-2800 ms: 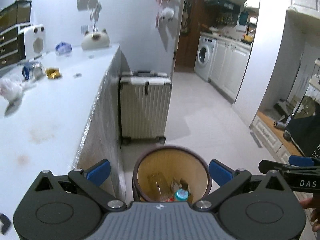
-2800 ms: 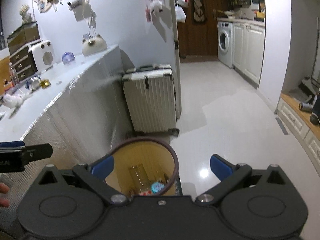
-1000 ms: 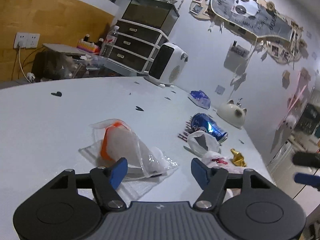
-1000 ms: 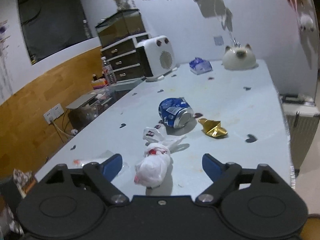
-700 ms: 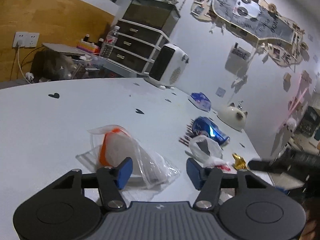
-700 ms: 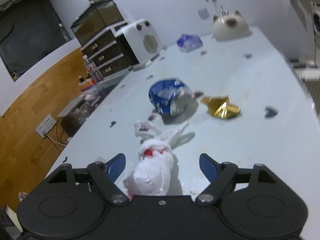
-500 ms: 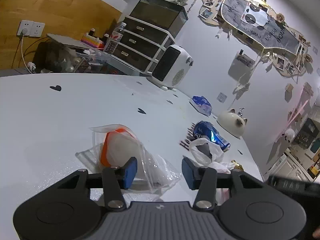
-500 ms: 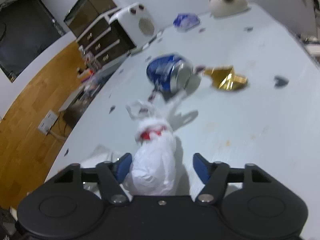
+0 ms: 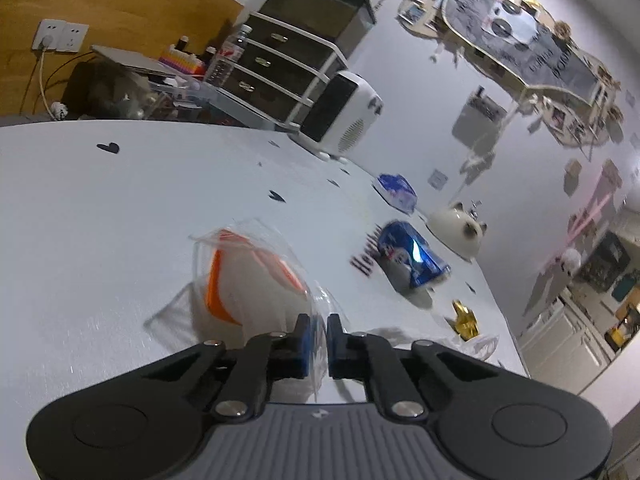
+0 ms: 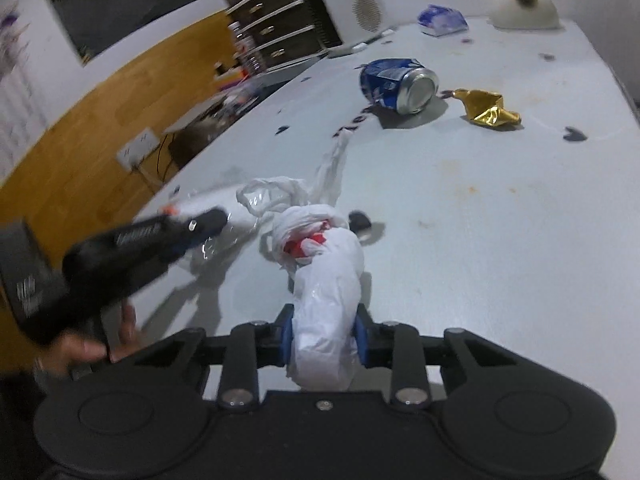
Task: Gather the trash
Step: 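Grasp the clear plastic bag with the left tool while the right tool grasps the white bag, then lift both bags and carry them toward the wastebasket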
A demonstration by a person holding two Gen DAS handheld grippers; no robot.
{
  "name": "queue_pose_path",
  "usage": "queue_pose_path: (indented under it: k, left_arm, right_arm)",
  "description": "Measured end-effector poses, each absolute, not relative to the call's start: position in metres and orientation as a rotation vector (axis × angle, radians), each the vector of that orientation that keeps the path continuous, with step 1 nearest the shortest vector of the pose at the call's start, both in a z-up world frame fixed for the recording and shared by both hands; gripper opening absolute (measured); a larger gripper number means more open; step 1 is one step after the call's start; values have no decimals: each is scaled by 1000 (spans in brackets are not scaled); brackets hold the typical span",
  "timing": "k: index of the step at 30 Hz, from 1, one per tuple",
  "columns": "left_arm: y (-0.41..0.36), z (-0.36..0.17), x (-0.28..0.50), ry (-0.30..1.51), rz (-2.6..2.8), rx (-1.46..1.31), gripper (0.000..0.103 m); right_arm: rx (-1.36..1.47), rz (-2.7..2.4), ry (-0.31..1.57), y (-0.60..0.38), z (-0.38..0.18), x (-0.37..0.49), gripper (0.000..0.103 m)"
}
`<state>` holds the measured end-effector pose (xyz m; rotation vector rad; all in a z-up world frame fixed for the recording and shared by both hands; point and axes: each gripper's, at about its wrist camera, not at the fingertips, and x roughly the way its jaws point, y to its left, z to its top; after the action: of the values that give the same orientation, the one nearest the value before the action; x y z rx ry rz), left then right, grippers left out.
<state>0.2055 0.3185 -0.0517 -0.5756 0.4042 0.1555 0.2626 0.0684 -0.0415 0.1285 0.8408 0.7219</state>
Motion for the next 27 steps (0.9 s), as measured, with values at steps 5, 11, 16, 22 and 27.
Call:
queue_pose_path:
  k: [5, 11, 16, 22, 27]
  left_arm:
    - [299, -51, 185, 401, 172, -551, 5]
    - [280, -46, 158, 409, 190, -491, 5]
    - [260, -37, 128, 399, 178, -447, 4]
    - [228, -24, 95, 380, 165, -370, 4]
    - [195, -13, 74, 379, 163, -271, 4]
  right_arm:
    - [39, 742, 795, 57, -41, 233, 29]
    - [100, 732, 792, 31, -43, 216, 27]
    - [105, 691, 757, 12, -36, 201, 25]
    - [144, 662, 725, -9, -30, 186, 25]
    - [135, 624, 669, -27, -21, 169, 24]
